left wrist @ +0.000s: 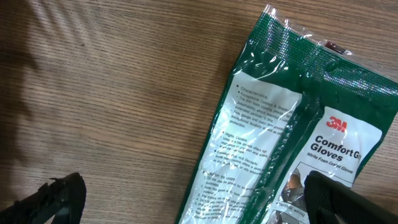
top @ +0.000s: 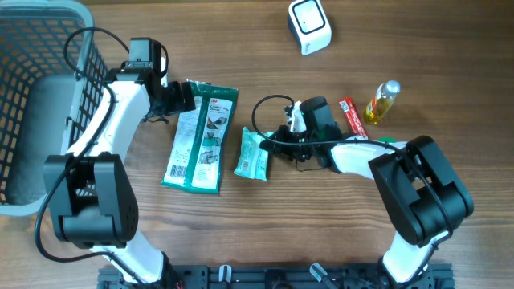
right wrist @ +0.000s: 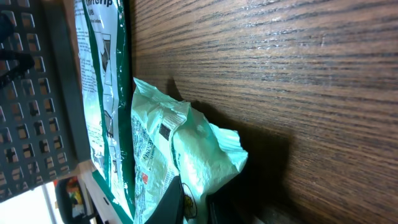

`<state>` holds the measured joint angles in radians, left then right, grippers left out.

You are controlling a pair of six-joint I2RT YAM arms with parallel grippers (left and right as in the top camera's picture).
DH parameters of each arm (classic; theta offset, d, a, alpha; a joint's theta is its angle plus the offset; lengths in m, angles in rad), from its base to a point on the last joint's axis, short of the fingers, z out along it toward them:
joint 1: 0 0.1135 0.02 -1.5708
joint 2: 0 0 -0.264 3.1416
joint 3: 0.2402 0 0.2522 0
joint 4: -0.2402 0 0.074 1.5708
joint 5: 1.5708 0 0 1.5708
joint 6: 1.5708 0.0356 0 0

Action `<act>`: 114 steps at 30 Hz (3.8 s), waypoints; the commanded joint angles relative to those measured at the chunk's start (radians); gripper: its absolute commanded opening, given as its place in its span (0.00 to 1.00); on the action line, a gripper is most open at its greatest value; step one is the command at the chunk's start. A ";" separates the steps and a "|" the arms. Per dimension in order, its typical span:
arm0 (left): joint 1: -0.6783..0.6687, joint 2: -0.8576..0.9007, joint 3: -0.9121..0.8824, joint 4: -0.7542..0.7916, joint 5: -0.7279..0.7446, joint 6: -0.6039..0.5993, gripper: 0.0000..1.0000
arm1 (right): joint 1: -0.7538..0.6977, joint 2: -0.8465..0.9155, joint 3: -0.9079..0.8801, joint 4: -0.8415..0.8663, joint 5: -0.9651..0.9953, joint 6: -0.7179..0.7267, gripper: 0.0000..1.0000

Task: Scan the item barcode
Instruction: 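Lift the wipes pouch with the right gripper and carry it up, then hold the wipes pouch under the white scanner with the right gripper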

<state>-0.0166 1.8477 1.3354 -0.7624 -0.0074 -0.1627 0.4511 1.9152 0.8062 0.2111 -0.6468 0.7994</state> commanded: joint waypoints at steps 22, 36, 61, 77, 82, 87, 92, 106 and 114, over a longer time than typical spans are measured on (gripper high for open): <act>0.006 -0.008 0.010 -0.001 -0.013 -0.009 1.00 | 0.006 0.025 -0.010 -0.048 0.068 -0.101 0.04; 0.006 -0.008 0.010 -0.001 -0.013 -0.009 1.00 | 0.006 -0.099 0.060 -0.227 0.117 -0.173 0.04; 0.006 -0.008 0.010 -0.001 -0.013 -0.009 1.00 | 0.006 -0.472 0.336 -0.834 0.320 -0.430 0.04; 0.006 -0.008 0.010 -0.001 -0.013 -0.009 1.00 | 0.006 -0.274 1.049 -1.001 0.903 -1.043 0.04; 0.006 -0.008 0.010 -0.001 -0.013 -0.009 1.00 | 0.006 -0.068 1.049 -0.730 1.164 -1.250 0.04; 0.006 -0.008 0.010 -0.001 -0.013 -0.009 1.00 | 0.006 0.166 1.049 -0.371 1.270 -1.467 0.04; 0.006 -0.008 0.010 -0.001 -0.013 -0.009 1.00 | 0.006 0.356 1.049 -0.013 1.367 -1.697 0.04; 0.006 -0.008 0.010 -0.001 -0.013 -0.009 1.00 | 0.003 0.552 1.046 0.208 1.357 -1.567 0.04; 0.006 -0.008 0.010 -0.001 -0.013 -0.009 1.00 | 0.010 0.552 1.046 0.010 1.289 -1.264 0.04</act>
<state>-0.0166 1.8477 1.3357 -0.7628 -0.0109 -0.1627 0.4549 2.4550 1.8412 0.2367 0.7094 -0.6033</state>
